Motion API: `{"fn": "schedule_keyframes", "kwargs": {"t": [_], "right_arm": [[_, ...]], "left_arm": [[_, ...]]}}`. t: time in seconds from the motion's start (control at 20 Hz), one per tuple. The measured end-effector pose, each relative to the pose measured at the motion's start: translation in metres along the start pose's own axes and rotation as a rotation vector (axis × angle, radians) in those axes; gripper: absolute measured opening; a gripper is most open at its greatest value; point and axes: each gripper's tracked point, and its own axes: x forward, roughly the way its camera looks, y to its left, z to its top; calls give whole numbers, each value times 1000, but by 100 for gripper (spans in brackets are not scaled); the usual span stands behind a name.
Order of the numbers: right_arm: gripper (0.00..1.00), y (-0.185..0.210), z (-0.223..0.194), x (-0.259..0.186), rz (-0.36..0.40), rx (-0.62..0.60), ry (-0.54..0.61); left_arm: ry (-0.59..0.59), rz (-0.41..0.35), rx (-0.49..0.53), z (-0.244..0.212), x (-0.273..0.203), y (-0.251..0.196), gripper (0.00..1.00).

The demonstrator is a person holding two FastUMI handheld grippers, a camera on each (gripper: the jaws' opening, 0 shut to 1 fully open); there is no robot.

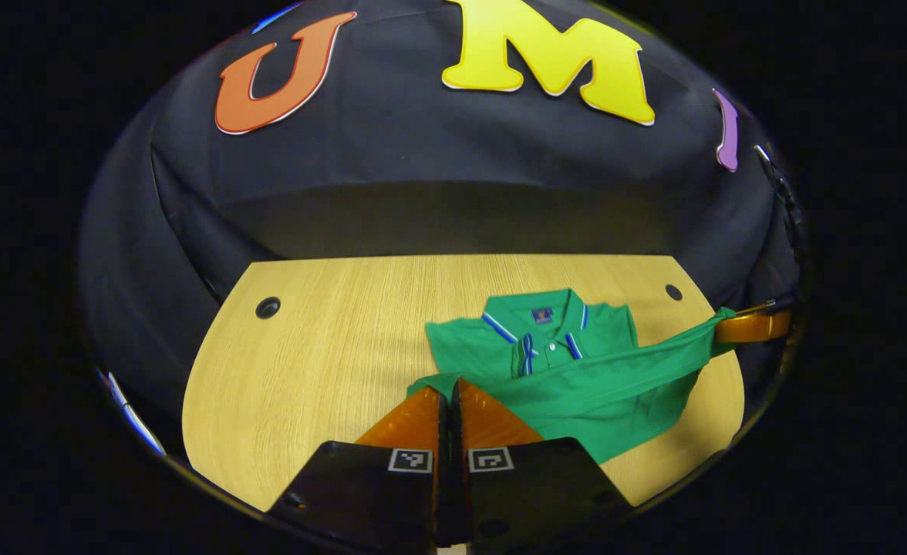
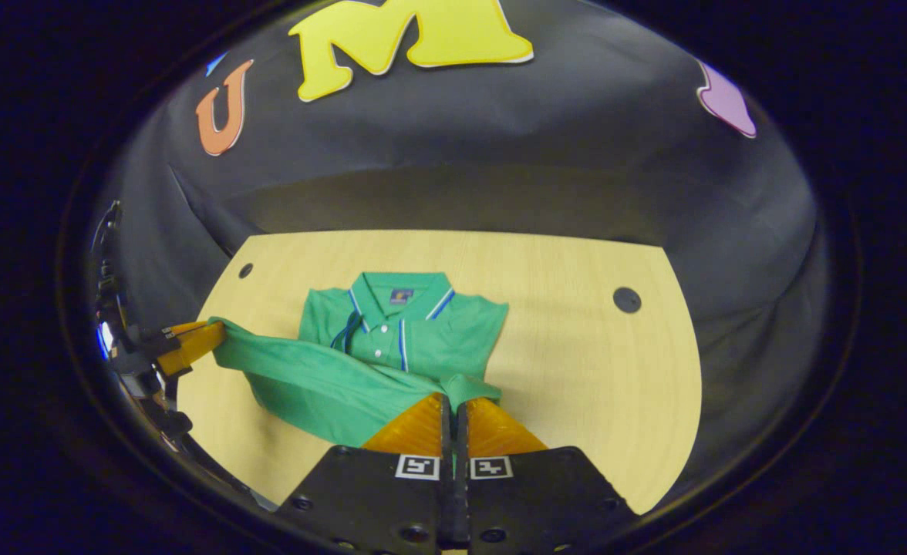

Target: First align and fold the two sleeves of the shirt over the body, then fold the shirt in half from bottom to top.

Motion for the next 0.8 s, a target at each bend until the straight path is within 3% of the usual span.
{"fn": "schedule_keyframes", "kwargs": {"t": [0.15,0.3,0.55,0.75,0.8], "right_arm": [[0,-8,25,44,-15,-3,-99],[0,-15,47,84,-26,9,-166],[0,-46,53,138,-119,27,-175],[0,-53,44,148,-96,101,-141],[4,-52,42,148,-95,95,-132]], "left_arm": [[-110,9,-52,27,43,0,3],[-175,6,-36,41,80,-1,3],[-180,5,28,41,120,5,2],[-119,3,84,27,133,10,3],[-111,-39,60,23,131,4,10]]}}
